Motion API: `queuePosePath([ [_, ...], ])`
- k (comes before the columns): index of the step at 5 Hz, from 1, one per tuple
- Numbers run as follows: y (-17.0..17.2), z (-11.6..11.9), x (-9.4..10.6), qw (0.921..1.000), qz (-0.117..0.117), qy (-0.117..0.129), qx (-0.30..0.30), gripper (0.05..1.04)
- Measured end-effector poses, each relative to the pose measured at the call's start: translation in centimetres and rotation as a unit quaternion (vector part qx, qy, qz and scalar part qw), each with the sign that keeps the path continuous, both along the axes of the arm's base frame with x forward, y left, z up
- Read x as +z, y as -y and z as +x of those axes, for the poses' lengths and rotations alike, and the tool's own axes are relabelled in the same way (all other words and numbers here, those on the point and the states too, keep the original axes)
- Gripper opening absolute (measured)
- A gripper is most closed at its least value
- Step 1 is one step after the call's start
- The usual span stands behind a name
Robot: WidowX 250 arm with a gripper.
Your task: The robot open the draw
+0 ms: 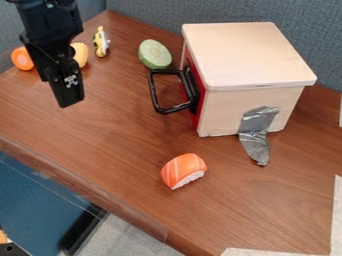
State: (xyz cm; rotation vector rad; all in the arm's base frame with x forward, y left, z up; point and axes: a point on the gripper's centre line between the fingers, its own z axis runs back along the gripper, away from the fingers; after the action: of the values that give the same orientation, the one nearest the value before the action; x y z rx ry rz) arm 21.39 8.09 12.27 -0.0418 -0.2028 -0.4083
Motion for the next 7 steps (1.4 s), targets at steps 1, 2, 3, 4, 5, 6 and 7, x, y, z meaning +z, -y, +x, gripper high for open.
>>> queuePosePath([
  [1,0.1,-0.1,-0.5,0.9999,-0.004,-0.008,0.005,1.001],
  [2,1.3,0.8,-0.8,0.9979,-0.016,0.004,0.063,1.001],
  [3,2.6,1.9,-1.4,0.9906,-0.03,0.019,0.132,1.001],
  [4,4.1,3.4,-1.8,0.9772,-0.046,0.037,0.204,1.001],
  [5,5.1,4.9,-3.2,0.951,-0.067,0.036,0.3,1.001],
  [6,5.3,7.1,-3.9,0.9296,-0.073,0.048,0.358,1.001],
  [7,4.7,8.9,-4.3,0.9058,-0.077,0.081,0.409,1.001],
])
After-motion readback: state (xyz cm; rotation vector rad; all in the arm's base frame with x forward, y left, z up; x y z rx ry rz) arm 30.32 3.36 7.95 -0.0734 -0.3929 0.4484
